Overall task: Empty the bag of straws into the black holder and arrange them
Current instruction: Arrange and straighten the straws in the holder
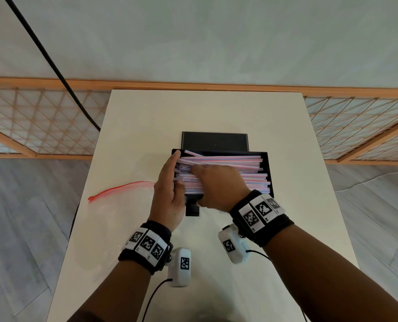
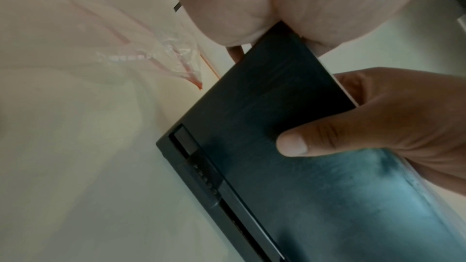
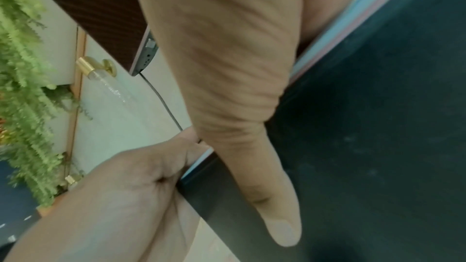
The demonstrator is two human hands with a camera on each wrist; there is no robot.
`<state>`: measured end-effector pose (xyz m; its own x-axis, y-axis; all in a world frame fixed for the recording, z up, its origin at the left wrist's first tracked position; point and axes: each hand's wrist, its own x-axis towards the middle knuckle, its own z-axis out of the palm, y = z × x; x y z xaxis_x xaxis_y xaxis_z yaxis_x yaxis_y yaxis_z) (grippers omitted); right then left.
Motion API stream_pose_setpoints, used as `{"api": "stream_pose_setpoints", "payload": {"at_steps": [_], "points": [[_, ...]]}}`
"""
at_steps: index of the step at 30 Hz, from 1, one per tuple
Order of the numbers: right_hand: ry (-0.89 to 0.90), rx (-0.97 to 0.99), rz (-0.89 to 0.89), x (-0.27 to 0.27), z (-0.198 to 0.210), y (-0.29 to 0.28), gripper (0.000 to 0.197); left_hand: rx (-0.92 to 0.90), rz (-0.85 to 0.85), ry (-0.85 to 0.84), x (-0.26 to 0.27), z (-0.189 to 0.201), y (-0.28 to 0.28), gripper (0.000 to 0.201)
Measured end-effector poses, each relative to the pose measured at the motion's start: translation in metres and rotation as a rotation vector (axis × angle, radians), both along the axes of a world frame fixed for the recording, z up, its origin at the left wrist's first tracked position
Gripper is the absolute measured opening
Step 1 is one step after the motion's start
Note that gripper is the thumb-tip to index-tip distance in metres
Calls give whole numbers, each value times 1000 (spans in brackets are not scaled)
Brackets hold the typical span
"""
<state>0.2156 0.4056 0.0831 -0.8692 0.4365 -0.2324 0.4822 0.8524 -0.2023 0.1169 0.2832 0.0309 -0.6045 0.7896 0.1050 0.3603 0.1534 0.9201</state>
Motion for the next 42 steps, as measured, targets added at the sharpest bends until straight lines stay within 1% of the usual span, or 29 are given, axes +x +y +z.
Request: {"api": "stream_pose_setpoints", "payload": {"at_steps": [3, 9, 11, 15, 16, 18, 21, 24, 27, 33, 39, 42], "points": [[29, -14, 1, 1, -2, -1, 60, -10, 5, 12, -1, -3, 0, 71], [84, -69, 24, 4, -6, -3, 70, -20, -4, 49, -2, -5, 1, 74], [106, -69, 14, 8, -3, -4, 76, -12, -24, 31, -3, -3, -1, 74], [265, -58, -72, 18, 9, -5, 75, 14, -63, -61, -3, 4, -5, 73], [277, -38, -94, 20, 11, -4, 77, 12, -62, -78, -3, 5, -5, 73], [212, -17, -123, 22, 13, -1, 83, 11, -53, -74, -2, 4, -5, 72], [95, -28, -112, 22, 7, 1, 92, -8, -25, 8, -1, 2, -3, 61], [45, -64, -100, 20, -3, 0, 92, -76, 54, 90, 0, 3, 3, 60], [-6, -111, -113, 16, -8, 1, 94, -87, 88, 158, 0, 1, 7, 55], [-124, -196, -132, 3, -4, 8, 97, -69, 105, 209, 0, -3, 12, 51], [-147, -309, -141, -5, 2, 14, 92, -70, 97, 213, 0, -3, 10, 50], [-170, -393, -144, -10, 3, 22, 96, -71, 97, 212, -1, -4, 10, 49]]}}
